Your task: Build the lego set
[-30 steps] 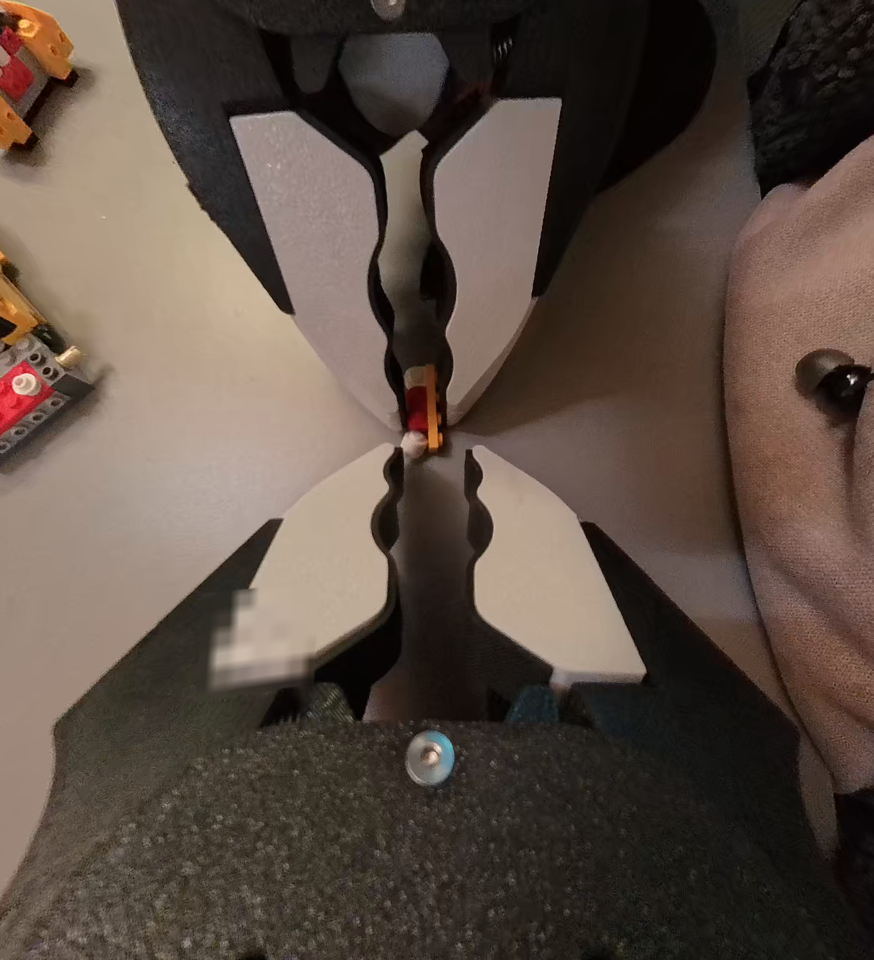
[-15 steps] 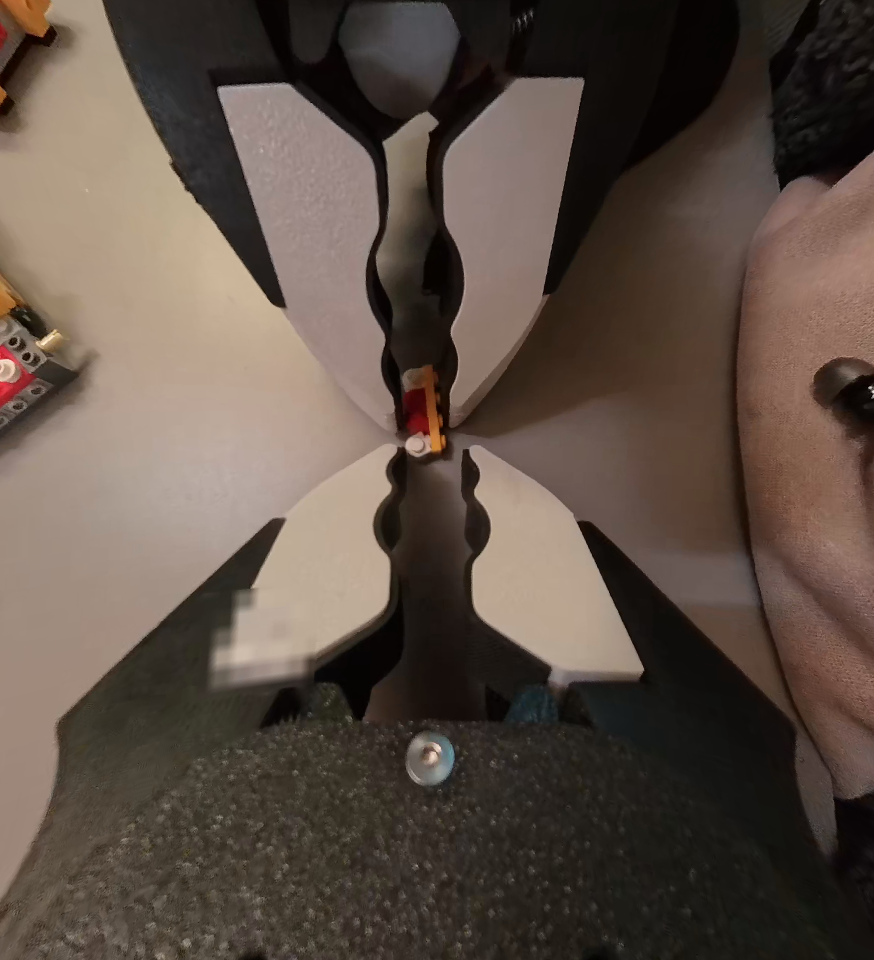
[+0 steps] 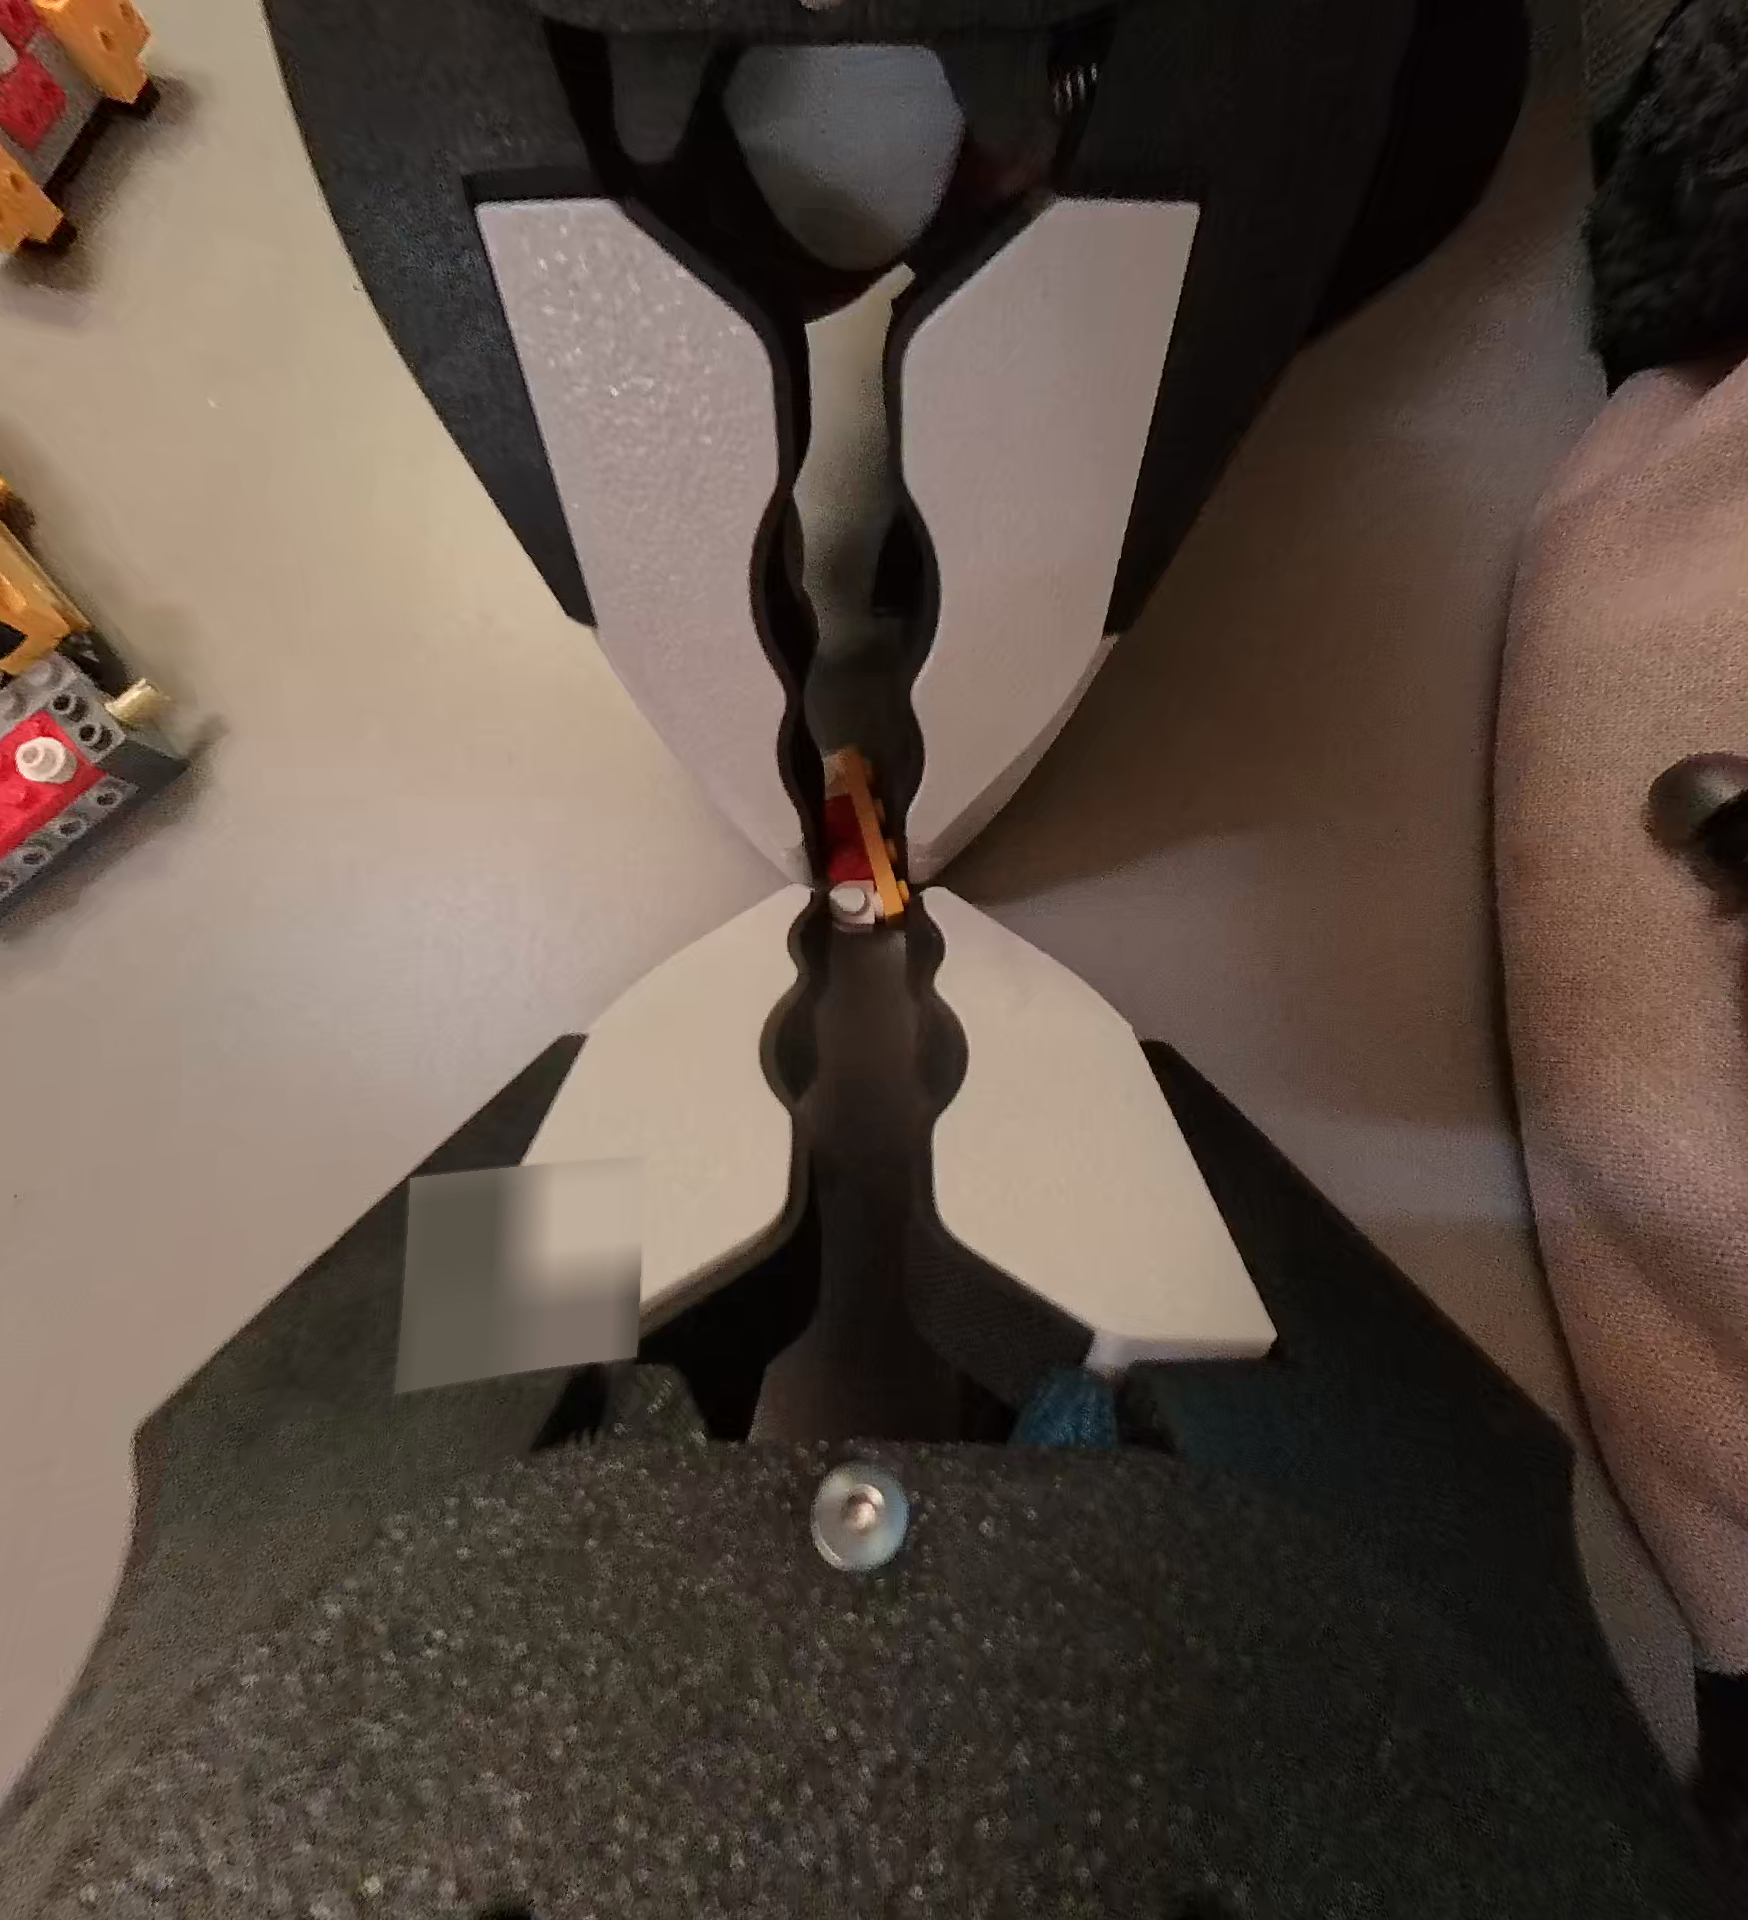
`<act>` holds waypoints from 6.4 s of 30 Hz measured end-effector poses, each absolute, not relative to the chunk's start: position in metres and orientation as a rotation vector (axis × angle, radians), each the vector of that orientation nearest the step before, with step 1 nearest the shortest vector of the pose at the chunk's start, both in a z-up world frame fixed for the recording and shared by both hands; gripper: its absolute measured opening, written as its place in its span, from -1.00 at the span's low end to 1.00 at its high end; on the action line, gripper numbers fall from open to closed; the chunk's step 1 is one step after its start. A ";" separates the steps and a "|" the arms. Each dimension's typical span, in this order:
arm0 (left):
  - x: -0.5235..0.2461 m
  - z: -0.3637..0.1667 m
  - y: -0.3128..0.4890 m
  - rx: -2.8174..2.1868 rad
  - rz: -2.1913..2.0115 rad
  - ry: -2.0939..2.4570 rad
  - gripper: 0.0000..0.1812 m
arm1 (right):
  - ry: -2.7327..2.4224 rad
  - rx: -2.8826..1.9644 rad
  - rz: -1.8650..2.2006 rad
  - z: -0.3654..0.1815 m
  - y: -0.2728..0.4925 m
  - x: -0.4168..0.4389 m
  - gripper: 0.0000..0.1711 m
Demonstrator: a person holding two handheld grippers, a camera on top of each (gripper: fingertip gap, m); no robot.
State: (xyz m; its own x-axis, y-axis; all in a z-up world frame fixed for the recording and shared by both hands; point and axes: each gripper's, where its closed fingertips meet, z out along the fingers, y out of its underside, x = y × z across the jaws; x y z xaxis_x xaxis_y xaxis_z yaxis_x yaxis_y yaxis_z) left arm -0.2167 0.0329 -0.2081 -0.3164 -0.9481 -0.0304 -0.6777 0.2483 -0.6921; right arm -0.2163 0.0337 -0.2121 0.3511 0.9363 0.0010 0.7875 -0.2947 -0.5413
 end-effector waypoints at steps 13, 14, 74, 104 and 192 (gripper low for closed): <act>-0.217 -0.207 0.033 -1.480 -0.814 2.069 -0.84 | -1.286 -2.269 0.486 -0.211 0.033 -0.216 -0.85; -0.217 -0.207 0.033 -1.482 -0.816 2.068 -0.84 | -1.266 -2.270 0.487 -0.211 0.033 -0.216 -0.85; -0.216 -0.207 0.026 -1.466 -0.761 2.076 -0.85 | -1.070 -2.327 0.536 -0.208 0.029 -0.219 -0.85; -0.216 -0.200 0.025 -1.155 -0.563 2.098 -0.86 | -1.163 -2.146 0.350 -0.201 0.028 -0.222 -0.85; -0.214 -0.195 0.089 -1.518 -0.716 1.746 -0.86 | -1.466 -1.980 -0.226 -0.204 0.127 -0.108 -0.85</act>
State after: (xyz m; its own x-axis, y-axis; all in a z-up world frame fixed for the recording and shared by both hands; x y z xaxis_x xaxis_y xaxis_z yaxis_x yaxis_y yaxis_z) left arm -0.2137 0.0894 -0.1948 -0.0639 -0.9865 -0.1505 -0.5964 0.1586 -0.7868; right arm -0.1085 0.1265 -0.2041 0.3582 0.7902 0.4973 0.9033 -0.1586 -0.3987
